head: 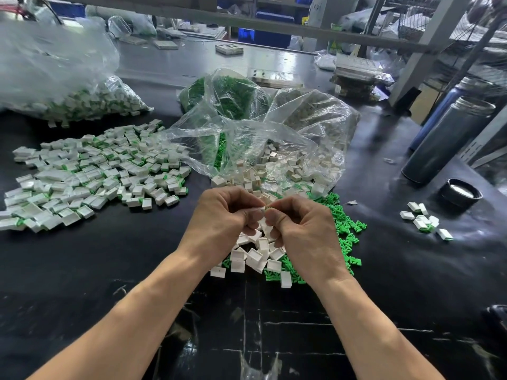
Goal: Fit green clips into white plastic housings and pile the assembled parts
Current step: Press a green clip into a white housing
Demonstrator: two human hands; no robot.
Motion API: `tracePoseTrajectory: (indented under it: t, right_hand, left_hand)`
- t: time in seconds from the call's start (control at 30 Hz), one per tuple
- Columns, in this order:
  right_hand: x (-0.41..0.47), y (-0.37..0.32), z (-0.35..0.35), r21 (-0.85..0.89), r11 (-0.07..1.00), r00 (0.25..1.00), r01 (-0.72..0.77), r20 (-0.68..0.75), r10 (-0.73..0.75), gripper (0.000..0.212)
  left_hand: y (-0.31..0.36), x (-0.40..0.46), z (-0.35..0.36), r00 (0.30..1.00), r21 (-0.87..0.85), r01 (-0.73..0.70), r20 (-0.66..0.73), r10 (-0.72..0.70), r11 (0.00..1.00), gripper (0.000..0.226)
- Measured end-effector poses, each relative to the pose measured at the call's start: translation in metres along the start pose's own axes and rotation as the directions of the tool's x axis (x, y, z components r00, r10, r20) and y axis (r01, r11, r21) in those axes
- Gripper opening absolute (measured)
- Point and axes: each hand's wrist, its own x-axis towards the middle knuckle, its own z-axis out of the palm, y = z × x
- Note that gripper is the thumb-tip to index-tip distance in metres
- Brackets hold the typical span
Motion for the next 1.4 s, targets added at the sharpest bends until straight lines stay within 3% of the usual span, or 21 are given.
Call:
tracePoseTrajectory:
  t: [0.37,0.8,1.03,1.17,1.4]
  right_hand:
    - [0.001,-0.003,0.0,0.183,0.982,0.998,-0.055,-0.004,0.057,0.027]
    - [0.004,-0.004,0.003,0.288,0.954,0.995,-0.089,-0.012,0.096,0.018]
    - [0.0,-0.011,0.01,0.343,0.912,0.974,-0.226,0.099,0.204,0.065]
    - [-0.003,-0.017,0.018,0.43,0.871,0.97,-0.239,0.074,0.23,0.065]
    - [0.001,-0.009,0.022,0.348,0.923,0.983,-0.166,-0.015,0.183,0.068]
  left_hand:
    - [0.001,-0.002,0.001,1.0,0.001,-0.019,-0.005,0.019,1.0,0.016]
    - [-0.005,0.003,0.001,0.999,-0.07,-0.028,-0.022,0.027,0.997,0.01]
    - [-0.005,0.0,0.012,0.995,-0.164,-0.061,0.064,0.072,0.985,0.014]
    - [-0.006,-0.005,0.02,0.99,-0.233,-0.062,0.108,0.089,0.971,0.006]
    - [-0.005,-0.007,0.021,0.988,-0.134,-0.09,0.113,0.106,0.987,0.009]
